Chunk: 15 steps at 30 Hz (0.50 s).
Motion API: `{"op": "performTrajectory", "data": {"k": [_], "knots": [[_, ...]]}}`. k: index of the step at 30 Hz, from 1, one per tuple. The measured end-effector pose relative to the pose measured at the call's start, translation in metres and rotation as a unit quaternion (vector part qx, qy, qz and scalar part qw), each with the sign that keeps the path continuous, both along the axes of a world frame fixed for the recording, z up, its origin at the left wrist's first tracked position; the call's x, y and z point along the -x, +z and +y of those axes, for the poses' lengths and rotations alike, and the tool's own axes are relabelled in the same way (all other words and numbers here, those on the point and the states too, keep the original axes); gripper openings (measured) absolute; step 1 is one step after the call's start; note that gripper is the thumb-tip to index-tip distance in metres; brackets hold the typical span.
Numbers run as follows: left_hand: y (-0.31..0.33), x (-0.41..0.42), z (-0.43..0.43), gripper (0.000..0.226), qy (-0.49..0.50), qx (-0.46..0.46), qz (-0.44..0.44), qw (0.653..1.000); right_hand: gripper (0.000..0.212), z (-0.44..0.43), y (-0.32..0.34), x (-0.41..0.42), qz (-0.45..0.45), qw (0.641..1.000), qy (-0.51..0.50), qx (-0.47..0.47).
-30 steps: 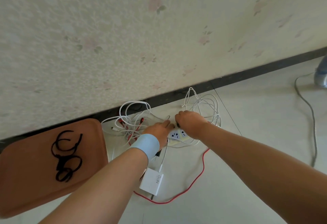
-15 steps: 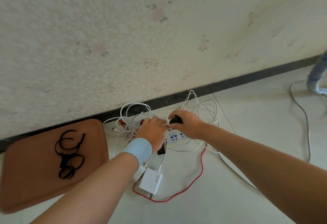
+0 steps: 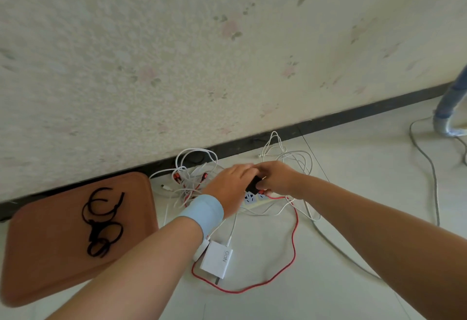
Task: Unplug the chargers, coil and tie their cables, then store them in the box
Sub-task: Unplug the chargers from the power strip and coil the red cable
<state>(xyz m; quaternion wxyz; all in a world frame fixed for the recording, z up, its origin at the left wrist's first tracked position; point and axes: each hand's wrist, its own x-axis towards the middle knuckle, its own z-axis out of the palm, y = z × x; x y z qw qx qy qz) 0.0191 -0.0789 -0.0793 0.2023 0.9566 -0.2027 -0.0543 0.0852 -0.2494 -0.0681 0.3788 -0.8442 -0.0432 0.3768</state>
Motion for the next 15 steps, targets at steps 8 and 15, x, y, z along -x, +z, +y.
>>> {"op": "performTrajectory", "data": {"k": [8,15], "knots": [[-0.027,-0.012,-0.012,0.047,-0.014,-0.130,0.167,0.977,0.037,-0.041,0.011,-0.008,0.062,0.985,-0.063,0.149],[-0.024,-0.023,-0.023,0.033,0.003,-0.182,0.068,0.981,0.023,-0.066,0.001,0.018,0.010,0.900,0.175,0.399]]}}
